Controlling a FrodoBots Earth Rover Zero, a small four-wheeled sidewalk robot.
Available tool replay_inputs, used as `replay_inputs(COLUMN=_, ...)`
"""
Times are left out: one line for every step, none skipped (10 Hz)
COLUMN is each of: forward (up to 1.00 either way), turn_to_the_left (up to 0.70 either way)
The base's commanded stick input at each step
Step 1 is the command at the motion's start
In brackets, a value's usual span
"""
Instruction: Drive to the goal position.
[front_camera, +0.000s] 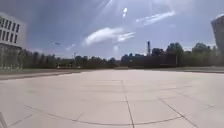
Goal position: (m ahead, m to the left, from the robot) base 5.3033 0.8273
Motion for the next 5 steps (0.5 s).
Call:
replay_inputs(forward=0.70, turn_to_the_left=0.02)
replay_inputs(forward=0.70, turn_to_the_left=0.01)
replay_inputs(forward=0.70, turn_to_the_left=0.01)
replay_inputs(forward=0.70, turn_to_the_left=0.01)
replay_inputs(forward=0.70, turn_to_the_left=0.01)
